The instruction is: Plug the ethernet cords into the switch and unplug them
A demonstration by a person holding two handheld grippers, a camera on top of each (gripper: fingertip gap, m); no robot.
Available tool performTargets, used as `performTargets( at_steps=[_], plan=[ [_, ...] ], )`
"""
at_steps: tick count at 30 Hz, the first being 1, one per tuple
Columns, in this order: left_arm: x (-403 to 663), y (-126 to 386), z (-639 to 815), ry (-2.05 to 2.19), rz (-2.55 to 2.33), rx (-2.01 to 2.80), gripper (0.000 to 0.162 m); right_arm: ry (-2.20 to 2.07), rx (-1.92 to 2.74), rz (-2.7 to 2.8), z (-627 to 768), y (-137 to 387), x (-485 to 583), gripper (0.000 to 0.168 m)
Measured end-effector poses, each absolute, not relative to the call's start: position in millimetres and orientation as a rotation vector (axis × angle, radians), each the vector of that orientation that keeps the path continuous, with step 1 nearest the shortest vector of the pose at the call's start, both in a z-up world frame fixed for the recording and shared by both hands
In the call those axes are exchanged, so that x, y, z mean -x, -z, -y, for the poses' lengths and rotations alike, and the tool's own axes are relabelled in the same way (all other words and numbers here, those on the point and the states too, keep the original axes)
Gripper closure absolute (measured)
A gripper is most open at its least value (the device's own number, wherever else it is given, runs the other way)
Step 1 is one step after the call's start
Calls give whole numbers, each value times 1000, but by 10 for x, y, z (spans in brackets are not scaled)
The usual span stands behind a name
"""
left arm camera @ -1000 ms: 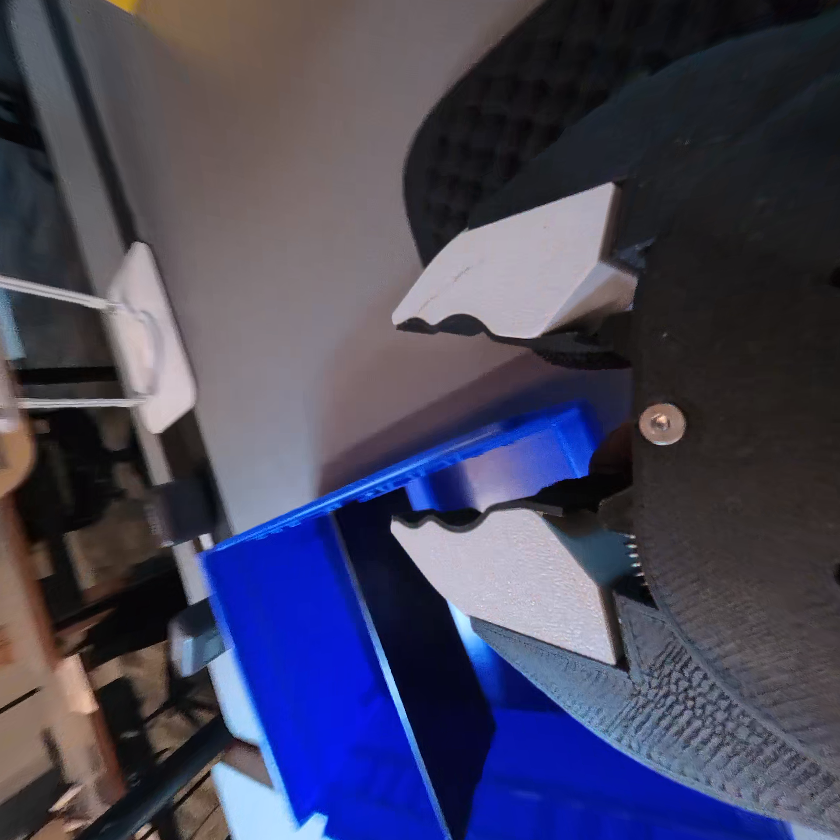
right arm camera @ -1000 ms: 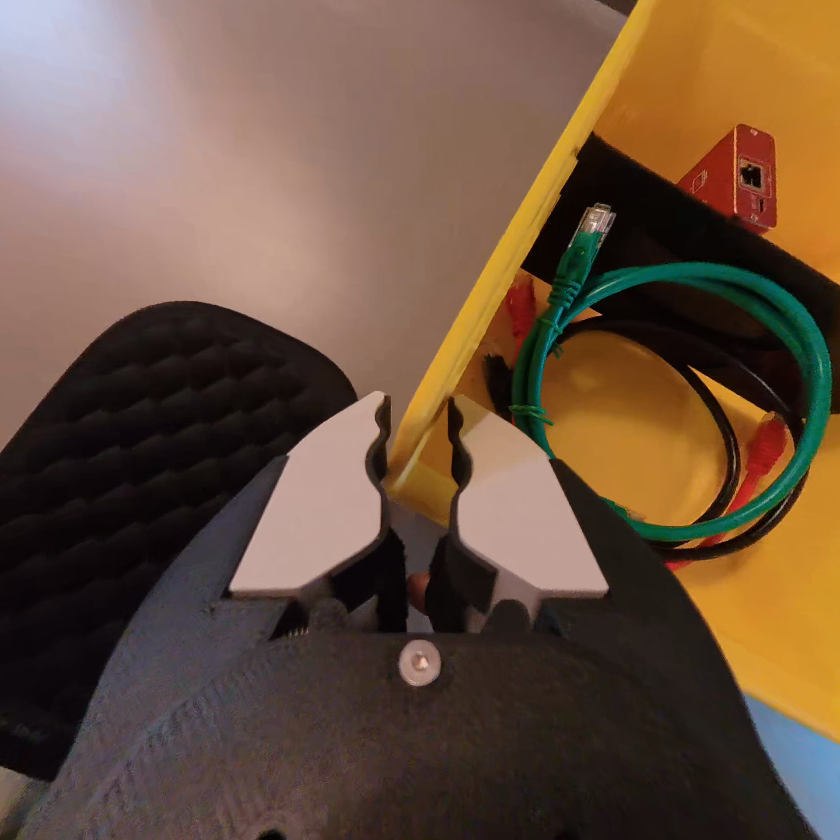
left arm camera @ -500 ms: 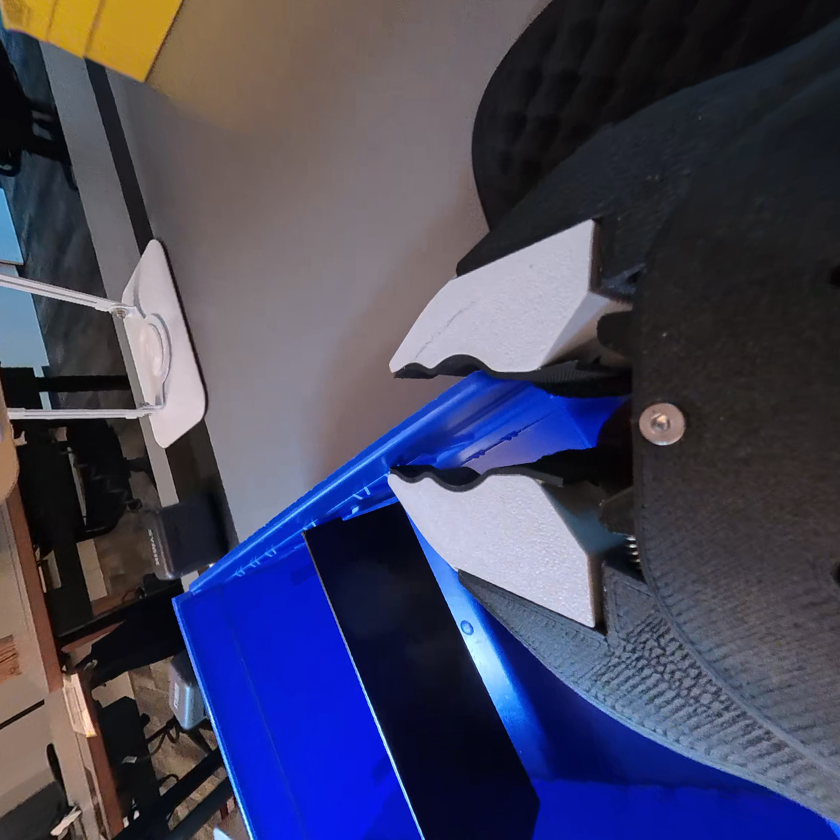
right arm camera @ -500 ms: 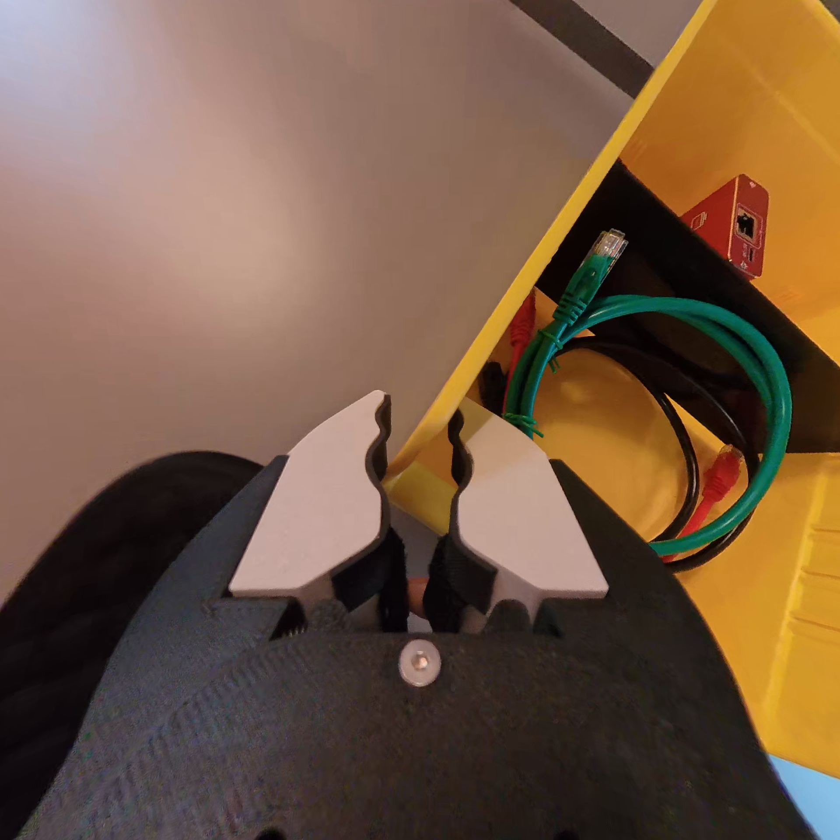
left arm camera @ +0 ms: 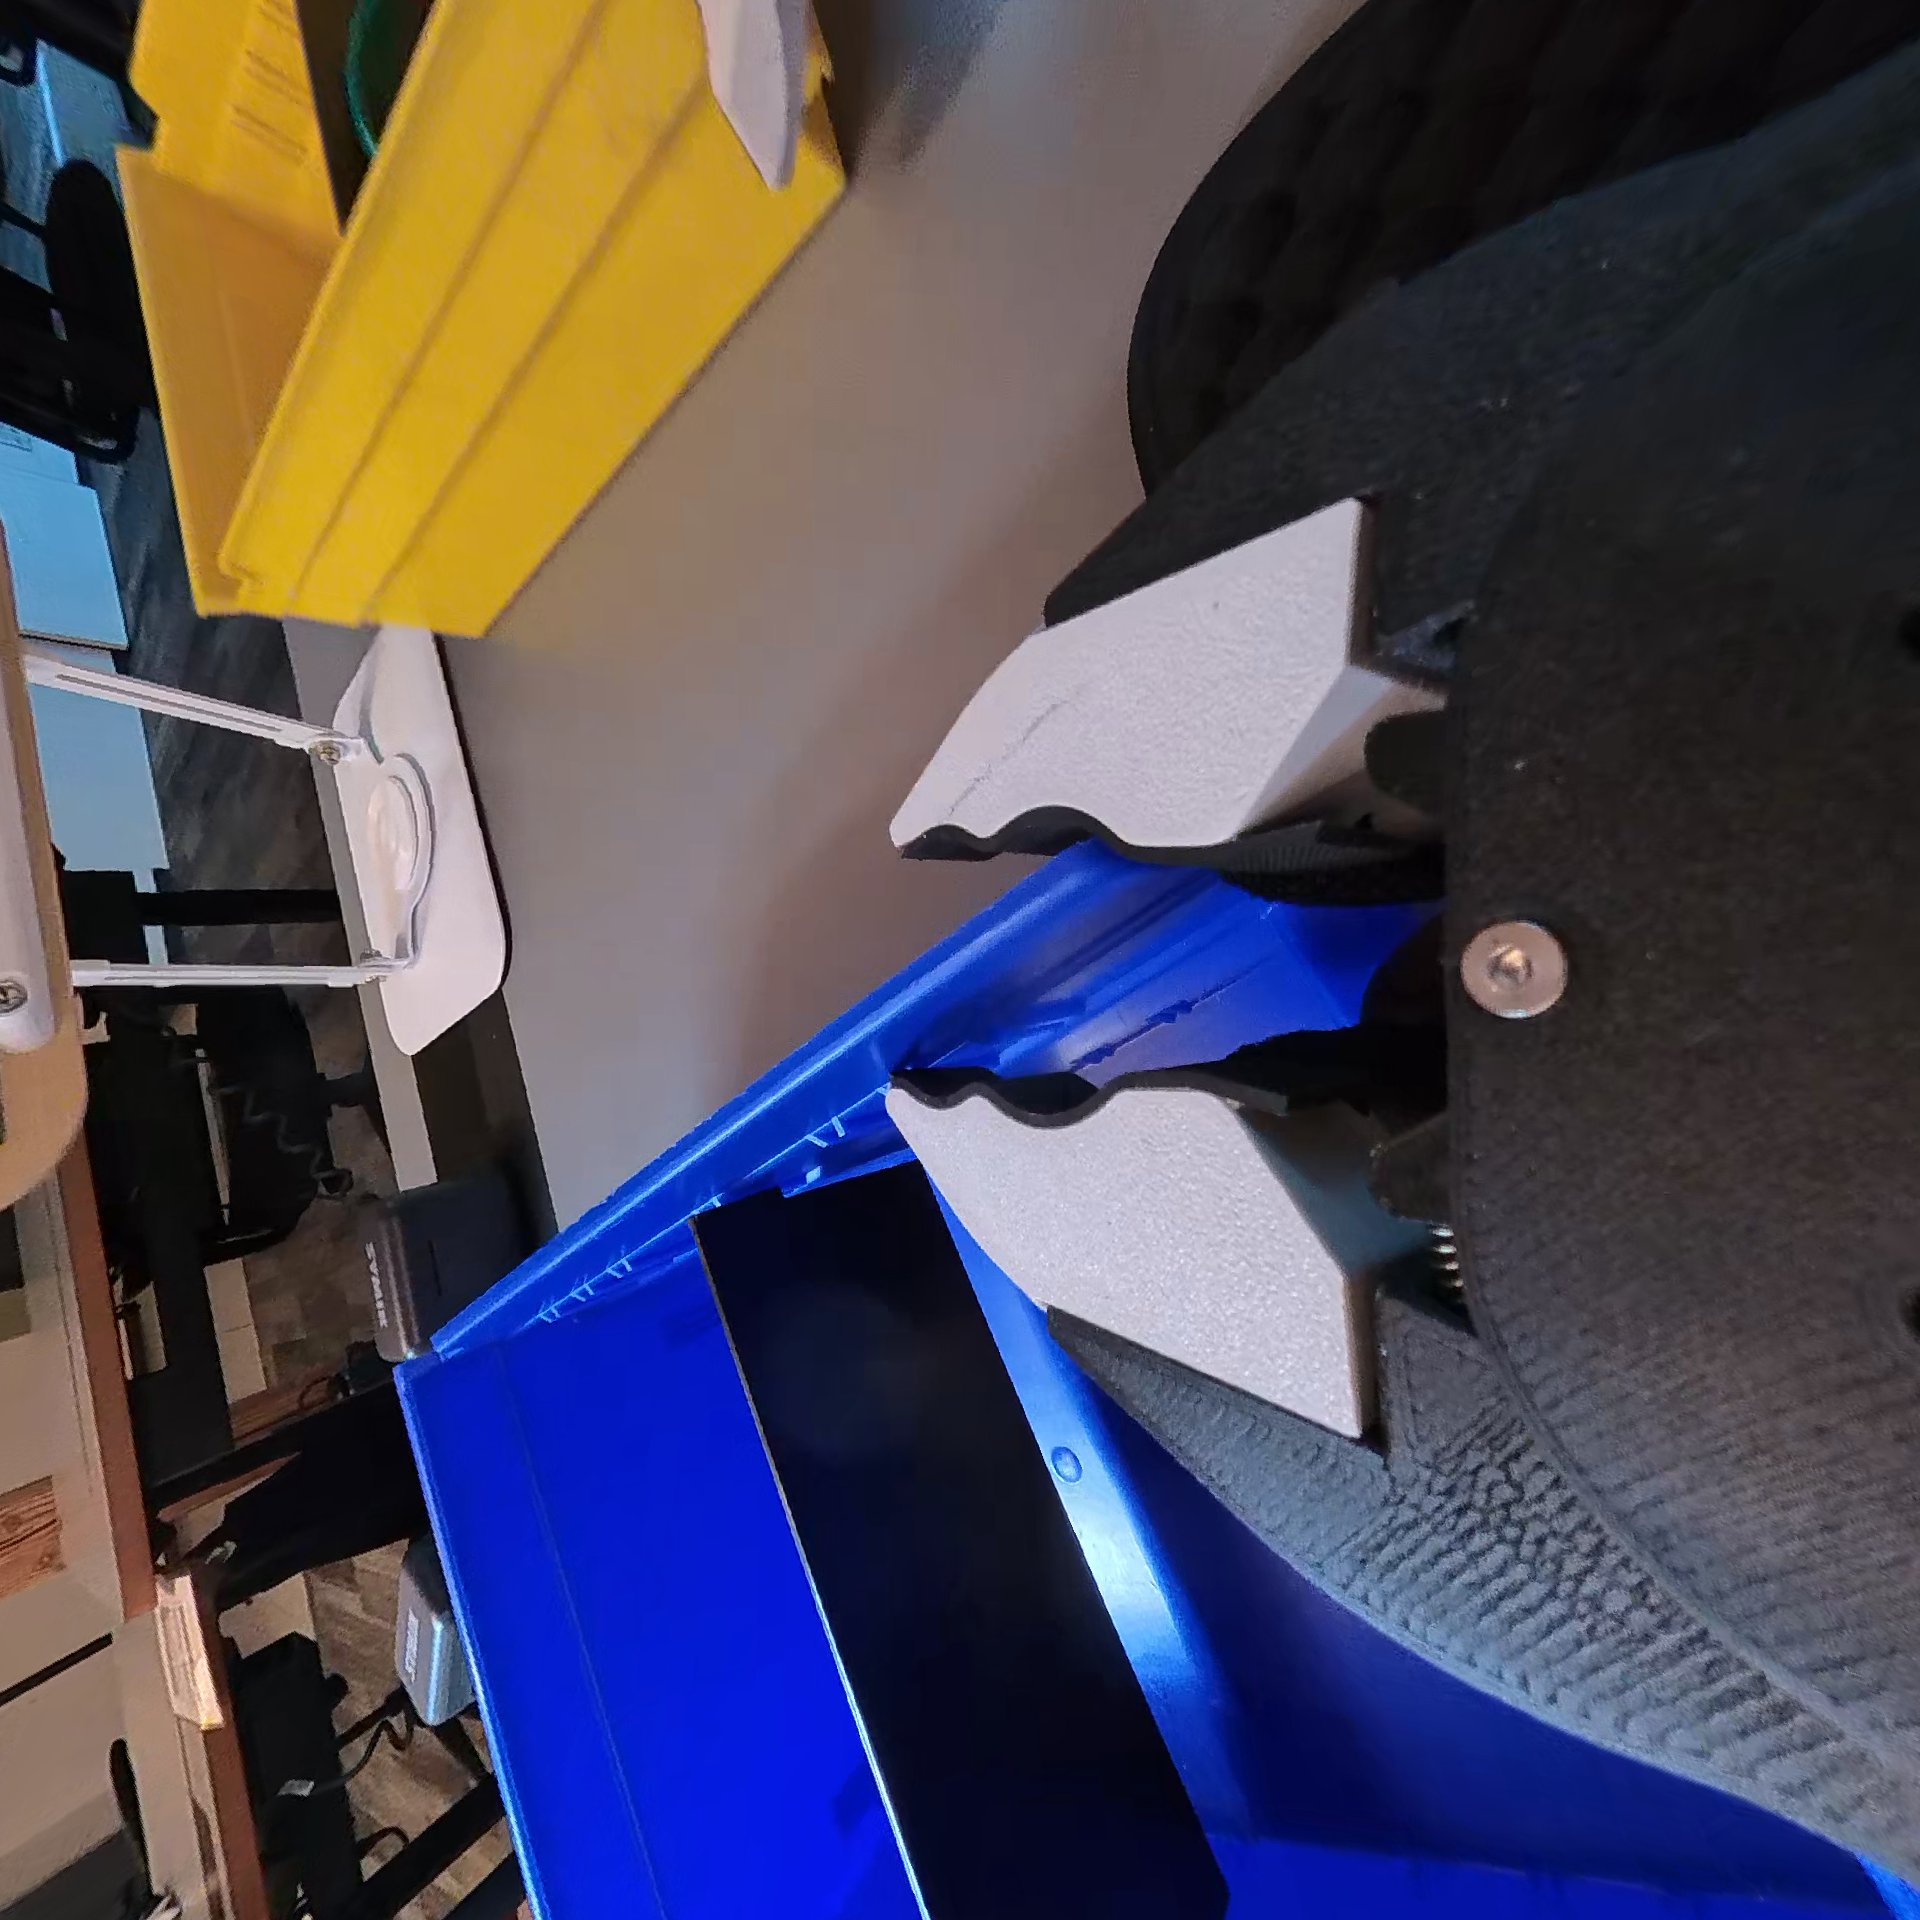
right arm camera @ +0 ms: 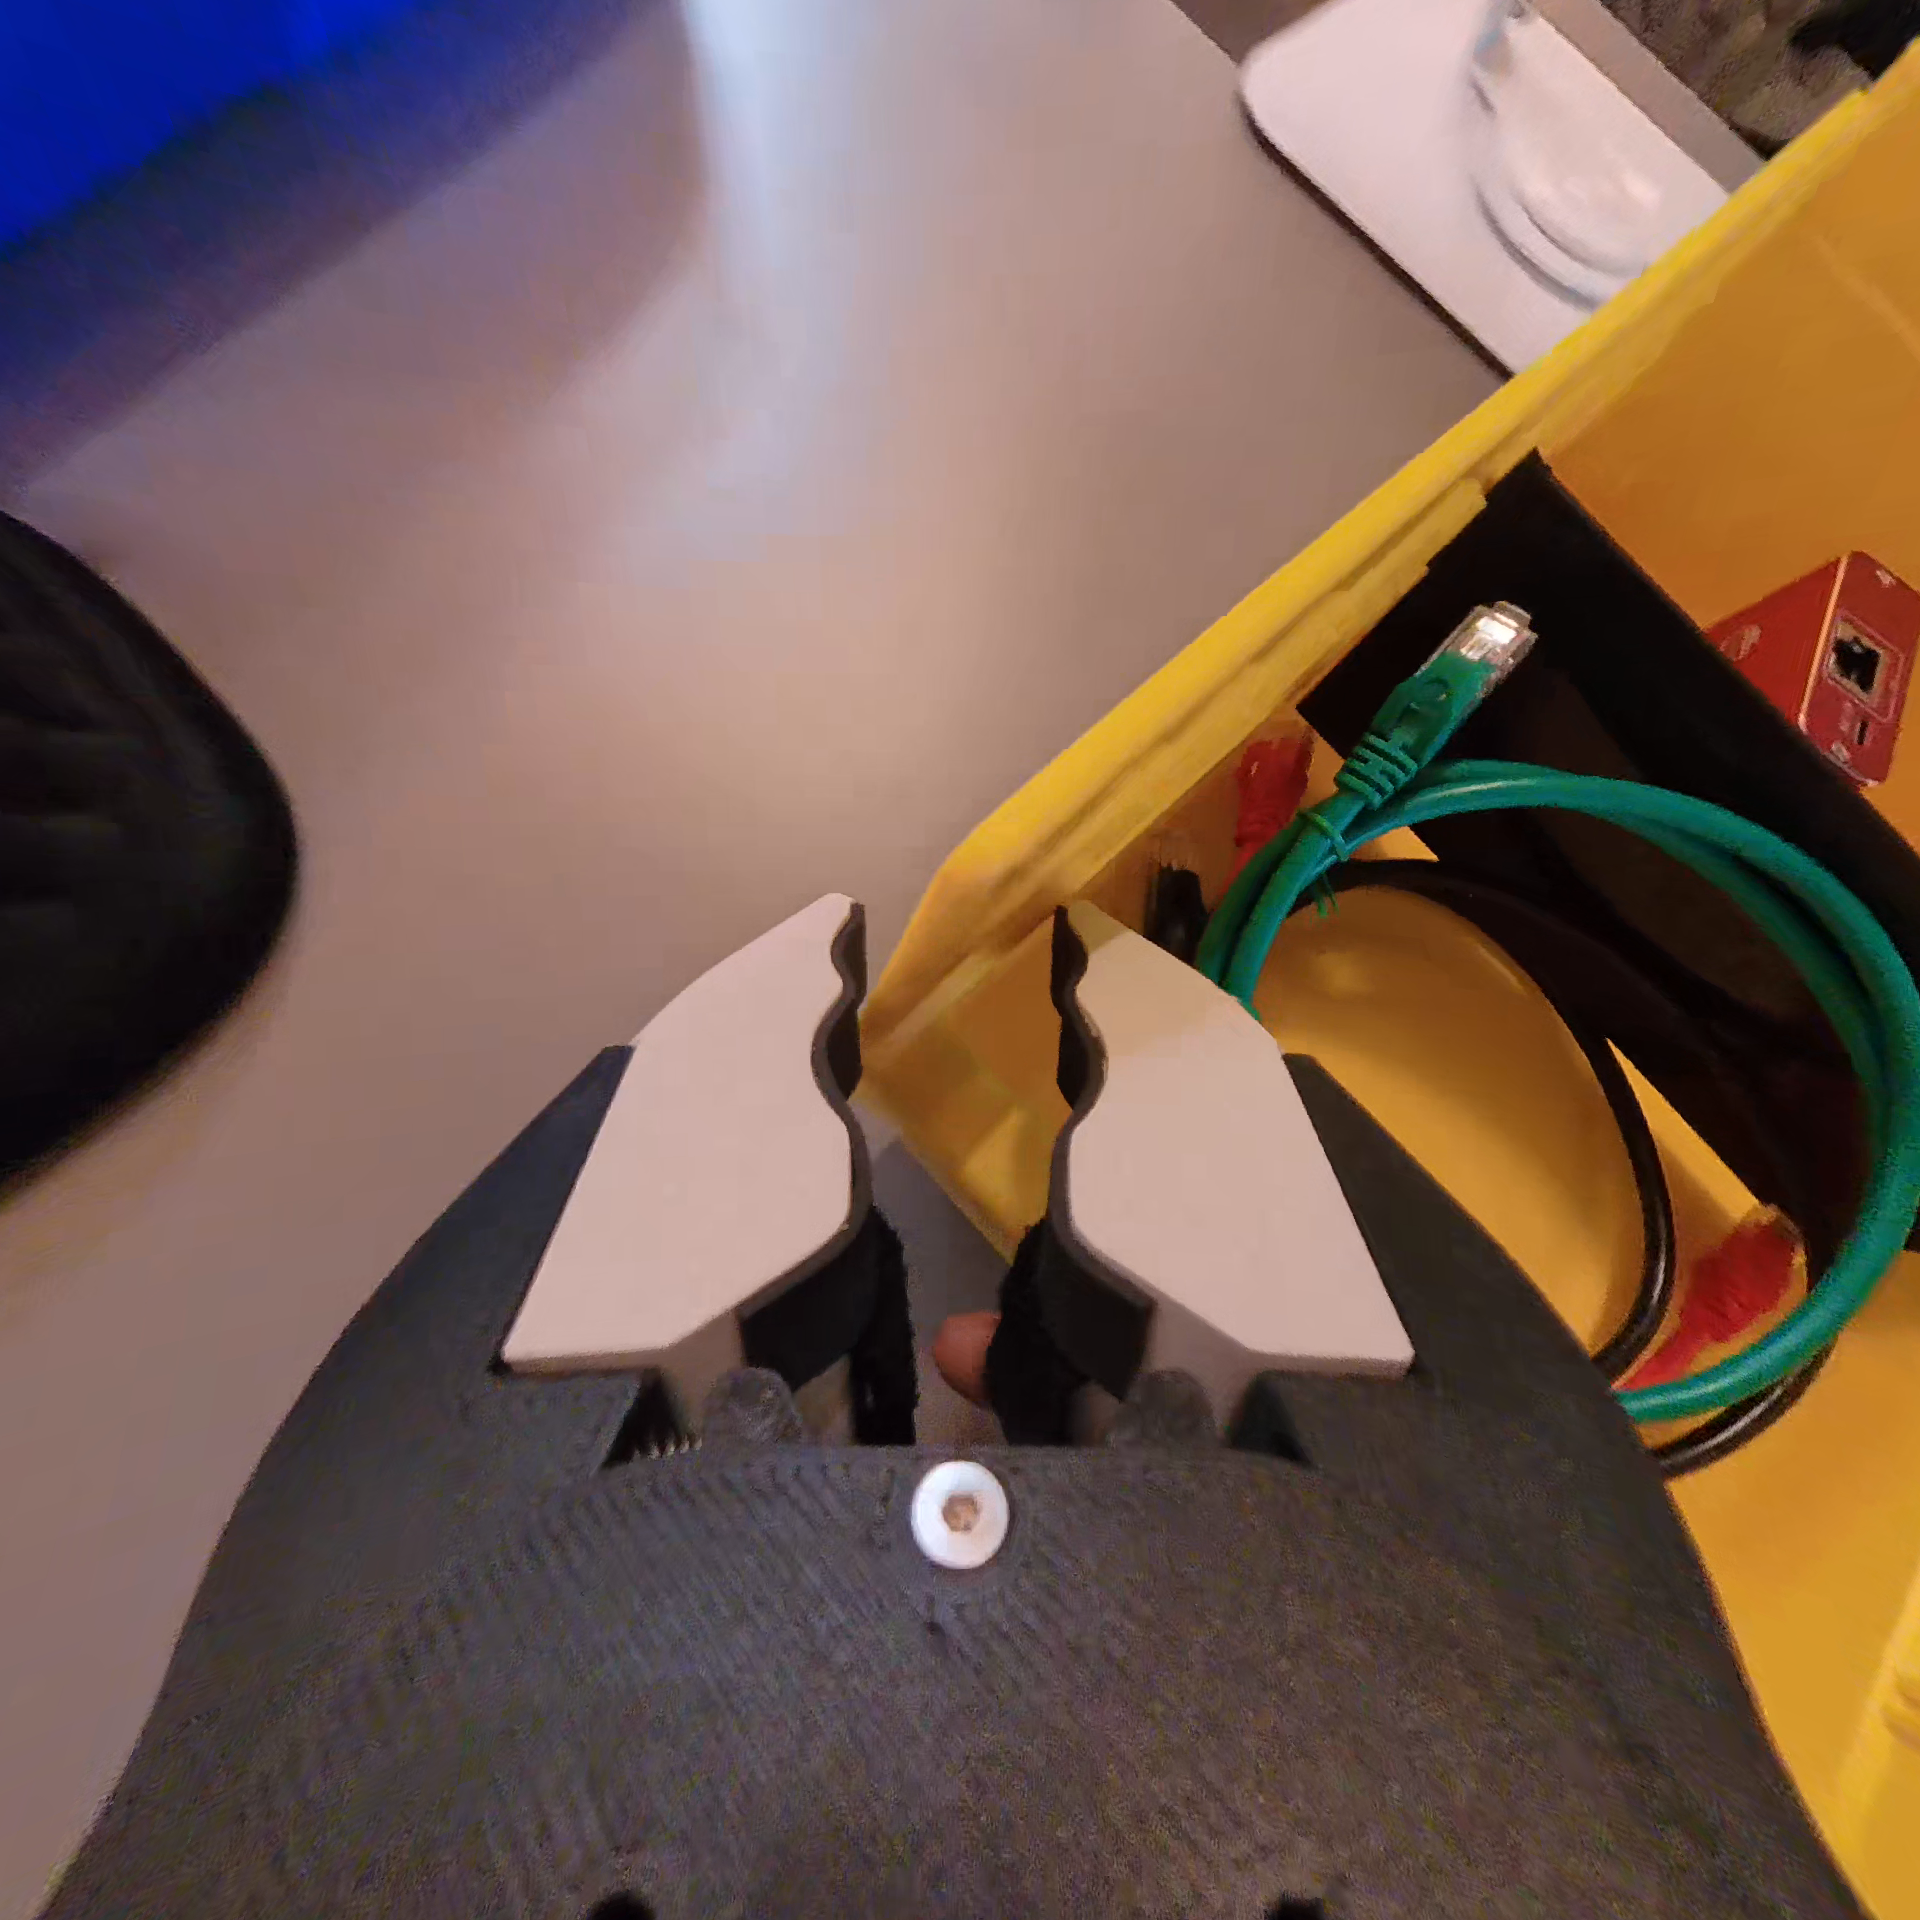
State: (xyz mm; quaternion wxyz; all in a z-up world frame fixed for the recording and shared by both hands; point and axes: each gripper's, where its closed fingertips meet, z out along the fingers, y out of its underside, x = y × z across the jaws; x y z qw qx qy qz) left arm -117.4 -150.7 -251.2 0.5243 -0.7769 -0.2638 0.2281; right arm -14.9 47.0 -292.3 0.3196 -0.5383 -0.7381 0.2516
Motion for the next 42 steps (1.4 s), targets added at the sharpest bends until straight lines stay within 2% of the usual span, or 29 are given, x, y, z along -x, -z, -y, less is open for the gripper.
performTargets(
  at_steps=[12,18,25,27,28,34,37,42],
  plan=[
    [1116,2456,1517,-445,641,1784,122,-725,1182,2054,515,2917,560,132],
    [1082,2156,1771,-440,641,1732,113,-728,1096,2100,825,2923,723,129],
    [1424,1754,2836,-733,812,1592,112,-751,1031,2130,1035,2921,841,128],
    [1543,1788,3172,-807,896,1575,111,-774,1000,2140,1086,2916,858,126],
    [1596,1836,3317,-839,934,1583,108,-829,979,2136,1138,2887,856,120],
    [1773,2211,3672,-862,1062,1667,91,-1329,872,1731,1420,2114,738,91],
    [1823,2398,3614,-794,1082,1699,87,-1389,859,1702,1645,2049,699,83],
    [1866,2610,3512,-722,1086,1724,92,-1289,965,1888,1853,2401,840,101]
  ],
)
